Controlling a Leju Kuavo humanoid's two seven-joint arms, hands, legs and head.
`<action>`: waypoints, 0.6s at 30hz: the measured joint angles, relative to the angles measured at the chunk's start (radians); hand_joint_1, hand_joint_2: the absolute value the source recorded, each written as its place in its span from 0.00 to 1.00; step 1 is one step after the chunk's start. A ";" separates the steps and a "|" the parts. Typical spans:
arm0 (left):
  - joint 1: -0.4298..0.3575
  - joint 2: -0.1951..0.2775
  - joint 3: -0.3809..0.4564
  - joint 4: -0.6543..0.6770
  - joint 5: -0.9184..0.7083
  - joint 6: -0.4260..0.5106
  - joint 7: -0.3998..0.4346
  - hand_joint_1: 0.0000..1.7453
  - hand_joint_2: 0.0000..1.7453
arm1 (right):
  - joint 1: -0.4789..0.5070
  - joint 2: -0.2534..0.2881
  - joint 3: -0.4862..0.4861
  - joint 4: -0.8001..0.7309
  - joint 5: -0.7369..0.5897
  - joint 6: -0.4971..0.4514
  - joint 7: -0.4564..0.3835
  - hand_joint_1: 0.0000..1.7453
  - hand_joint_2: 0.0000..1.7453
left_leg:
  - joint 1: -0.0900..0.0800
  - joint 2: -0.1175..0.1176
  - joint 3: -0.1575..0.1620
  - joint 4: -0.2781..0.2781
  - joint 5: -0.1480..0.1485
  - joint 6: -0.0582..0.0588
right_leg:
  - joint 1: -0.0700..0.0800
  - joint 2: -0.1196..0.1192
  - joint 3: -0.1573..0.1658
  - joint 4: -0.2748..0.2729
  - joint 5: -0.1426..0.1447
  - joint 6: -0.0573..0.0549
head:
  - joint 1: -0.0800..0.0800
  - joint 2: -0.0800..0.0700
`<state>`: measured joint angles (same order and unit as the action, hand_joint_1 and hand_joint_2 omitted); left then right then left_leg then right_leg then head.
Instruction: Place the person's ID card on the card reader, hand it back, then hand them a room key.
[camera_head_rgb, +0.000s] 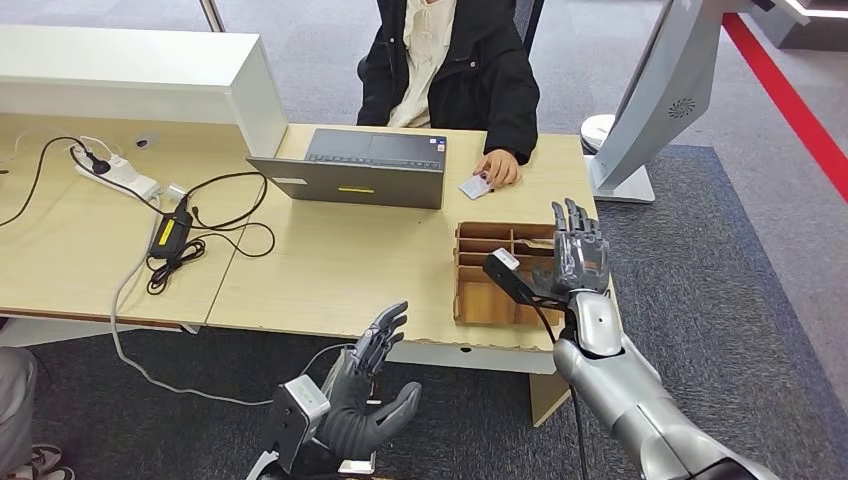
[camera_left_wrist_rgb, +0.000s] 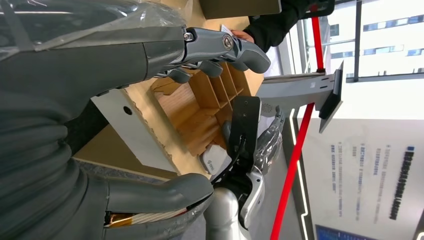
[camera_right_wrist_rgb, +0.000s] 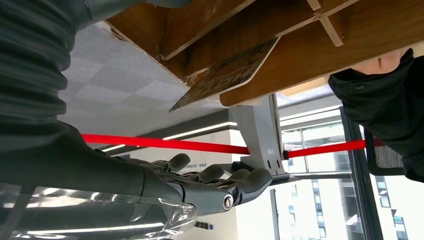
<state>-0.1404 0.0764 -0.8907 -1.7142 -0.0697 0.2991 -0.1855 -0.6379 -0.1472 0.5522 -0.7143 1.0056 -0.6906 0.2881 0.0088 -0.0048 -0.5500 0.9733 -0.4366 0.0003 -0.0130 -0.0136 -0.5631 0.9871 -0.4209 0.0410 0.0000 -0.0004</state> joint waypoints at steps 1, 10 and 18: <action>-0.001 0.000 0.000 0.000 0.002 0.000 0.000 0.00 1.00 | 0.000 0.000 0.000 -0.002 0.000 0.000 0.000 0.00 1.00 | 0.000 0.000 0.000 0.000 0.000 0.000 | 0.000 0.000 0.000 0.000 0.000 0.000 | 0.000 0.000; -0.003 0.002 0.000 -0.002 0.008 -0.002 -0.006 0.00 1.00 | 0.001 -0.002 -0.003 -0.018 0.007 0.001 -0.005 0.00 1.00 | 0.000 0.000 0.000 0.000 0.000 0.000 | 0.000 0.000 0.000 0.000 0.000 0.000 | 0.000 0.000; -0.004 0.003 -0.001 -0.002 0.013 -0.001 -0.011 0.00 1.00 | 0.002 -0.004 -0.009 -0.031 0.007 0.010 -0.005 0.97 1.00 | 0.000 0.000 0.000 0.000 0.000 0.000 | 0.000 0.000 0.000 0.000 0.000 0.000 | 0.000 0.000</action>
<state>-0.1443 0.0793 -0.8914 -1.7166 -0.0567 0.2977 -0.1969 -0.6360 -0.1515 0.5428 -0.7449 1.0124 -0.6807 0.2835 0.0088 -0.0048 -0.5499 0.9733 -0.4366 0.0003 -0.0130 -0.0136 -0.5631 0.9871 -0.4209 0.0410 -0.0001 -0.0004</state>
